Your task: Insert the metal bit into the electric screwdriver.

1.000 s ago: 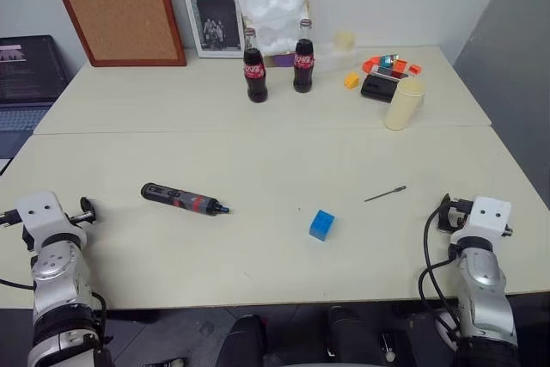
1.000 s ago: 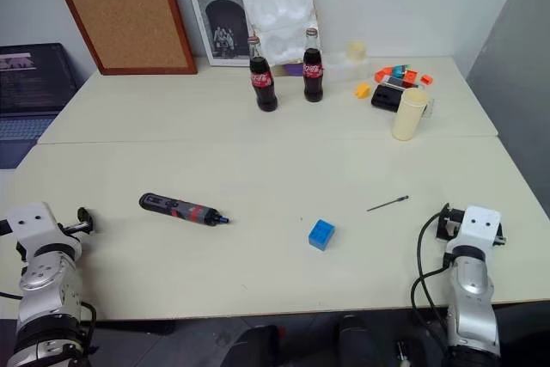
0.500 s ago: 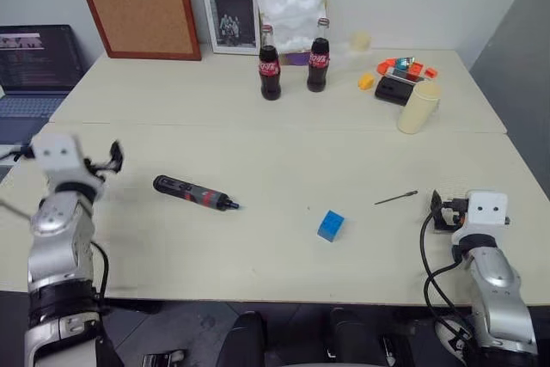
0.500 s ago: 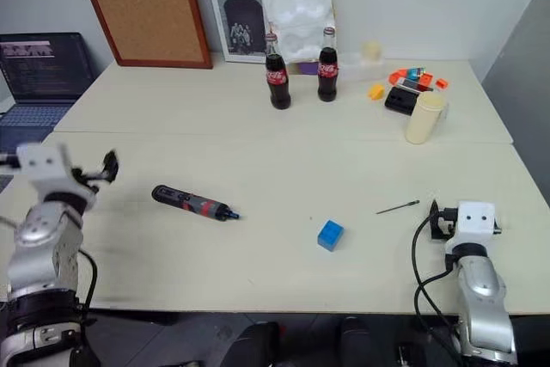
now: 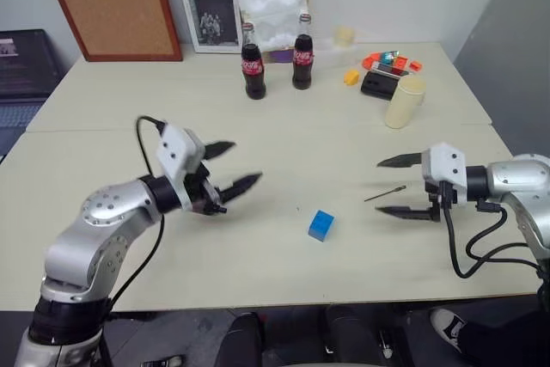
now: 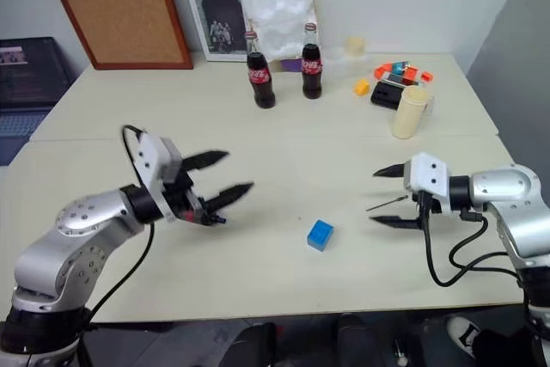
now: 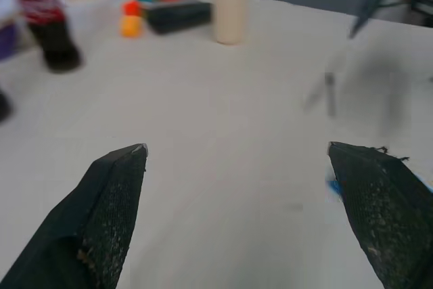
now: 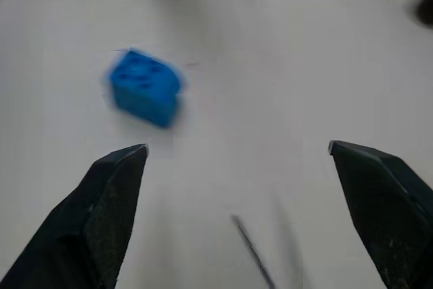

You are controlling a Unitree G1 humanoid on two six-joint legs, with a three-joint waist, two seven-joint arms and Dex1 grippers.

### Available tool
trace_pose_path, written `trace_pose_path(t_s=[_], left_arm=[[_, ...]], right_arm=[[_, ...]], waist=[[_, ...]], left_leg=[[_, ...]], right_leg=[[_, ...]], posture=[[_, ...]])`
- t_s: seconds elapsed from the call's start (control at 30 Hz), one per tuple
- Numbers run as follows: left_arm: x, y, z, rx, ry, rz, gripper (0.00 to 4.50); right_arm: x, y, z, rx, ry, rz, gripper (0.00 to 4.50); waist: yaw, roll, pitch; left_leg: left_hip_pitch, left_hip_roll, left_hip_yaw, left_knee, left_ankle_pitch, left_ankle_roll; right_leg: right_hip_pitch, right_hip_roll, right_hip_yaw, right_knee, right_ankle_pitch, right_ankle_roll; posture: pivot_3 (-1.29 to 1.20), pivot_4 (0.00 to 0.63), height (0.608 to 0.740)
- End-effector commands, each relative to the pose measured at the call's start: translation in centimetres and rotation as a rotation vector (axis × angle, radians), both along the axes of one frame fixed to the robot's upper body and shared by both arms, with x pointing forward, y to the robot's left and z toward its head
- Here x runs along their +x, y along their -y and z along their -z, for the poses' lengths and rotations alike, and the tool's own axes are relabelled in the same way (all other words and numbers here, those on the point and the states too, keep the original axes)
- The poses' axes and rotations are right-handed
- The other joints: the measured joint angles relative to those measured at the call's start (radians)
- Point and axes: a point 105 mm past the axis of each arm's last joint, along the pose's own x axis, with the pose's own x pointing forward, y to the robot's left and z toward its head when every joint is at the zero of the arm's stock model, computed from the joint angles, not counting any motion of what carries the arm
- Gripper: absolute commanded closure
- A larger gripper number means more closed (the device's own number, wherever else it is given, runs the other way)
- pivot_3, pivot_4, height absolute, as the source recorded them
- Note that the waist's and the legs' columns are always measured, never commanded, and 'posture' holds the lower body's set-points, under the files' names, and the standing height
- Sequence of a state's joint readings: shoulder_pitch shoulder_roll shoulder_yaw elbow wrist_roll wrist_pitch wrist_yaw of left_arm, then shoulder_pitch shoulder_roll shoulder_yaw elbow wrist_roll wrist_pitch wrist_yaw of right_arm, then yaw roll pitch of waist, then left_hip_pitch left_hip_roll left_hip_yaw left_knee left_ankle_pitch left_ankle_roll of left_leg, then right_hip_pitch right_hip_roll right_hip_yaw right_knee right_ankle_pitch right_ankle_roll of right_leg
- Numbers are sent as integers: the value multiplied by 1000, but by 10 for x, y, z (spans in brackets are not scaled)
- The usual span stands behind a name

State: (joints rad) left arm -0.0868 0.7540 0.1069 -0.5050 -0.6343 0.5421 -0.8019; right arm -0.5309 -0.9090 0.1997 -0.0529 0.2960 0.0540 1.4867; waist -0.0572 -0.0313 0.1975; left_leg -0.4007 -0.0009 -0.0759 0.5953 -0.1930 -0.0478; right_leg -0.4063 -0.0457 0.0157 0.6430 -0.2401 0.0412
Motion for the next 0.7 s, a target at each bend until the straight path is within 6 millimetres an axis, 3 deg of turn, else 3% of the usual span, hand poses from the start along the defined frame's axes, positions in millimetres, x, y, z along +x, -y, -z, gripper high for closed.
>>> trace_pose_path(t_s=[0.03,0.13,0.3,0.7], left_arm=[[-37,5,-2,25,17,128,55],[-55,4,7,31,-6,153,55],[-78,3,22,38,0,165,55],[-89,17,26,5,58,194,55]], right_arm=[[-20,-18,8,-148,53,-327,0],[-22,-28,14,-210,107,-466,0],[-9,-42,24,-293,236,-650,0],[18,-59,36,-375,291,-758,0]], waist=[[4,0,1],[15,0,2],[25,0,3],[30,0,4]], left_leg=[[0,0,-1,0,0,0],[-1,-1,-1,0,-1,-2],[0,-2,0,2,-1,-2],[0,-3,0,3,-1,-2]], right_leg=[[0,0,0,0,-1,0],[-1,0,1,0,-1,0],[0,-4,1,0,-4,-5],[1,-6,0,1,-4,-5]], posture=[[0,150,740],[0,150,740],[0,150,740],[0,150,740]])
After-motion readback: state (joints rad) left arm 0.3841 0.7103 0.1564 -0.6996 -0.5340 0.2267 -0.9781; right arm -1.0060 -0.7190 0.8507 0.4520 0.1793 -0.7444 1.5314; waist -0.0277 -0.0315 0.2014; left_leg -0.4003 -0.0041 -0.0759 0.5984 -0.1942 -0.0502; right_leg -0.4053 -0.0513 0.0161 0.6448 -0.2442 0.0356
